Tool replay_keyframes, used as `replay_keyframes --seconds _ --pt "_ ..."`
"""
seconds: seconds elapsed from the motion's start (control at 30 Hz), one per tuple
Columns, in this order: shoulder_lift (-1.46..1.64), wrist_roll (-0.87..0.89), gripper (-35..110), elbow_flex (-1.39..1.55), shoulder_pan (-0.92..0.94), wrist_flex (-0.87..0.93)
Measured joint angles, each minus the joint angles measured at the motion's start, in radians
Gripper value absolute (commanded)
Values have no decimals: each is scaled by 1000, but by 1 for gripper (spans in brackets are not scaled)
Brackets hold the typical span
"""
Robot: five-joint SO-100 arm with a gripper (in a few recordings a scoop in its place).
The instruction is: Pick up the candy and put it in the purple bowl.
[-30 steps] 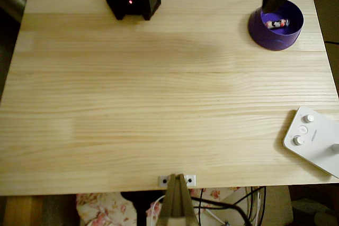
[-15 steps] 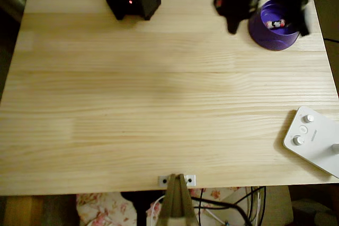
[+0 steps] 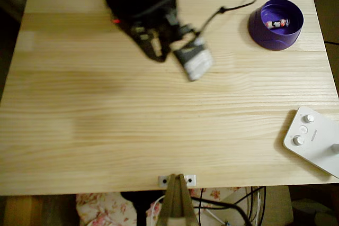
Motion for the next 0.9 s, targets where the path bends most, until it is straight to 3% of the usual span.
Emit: replay_keyframes --seconds 0.33,0.7,0.9 --pt "267 95 0 337 417 -87" --pt "807 359 -1 644 600 -32" --pt "908 417 -1 733 617 -11"
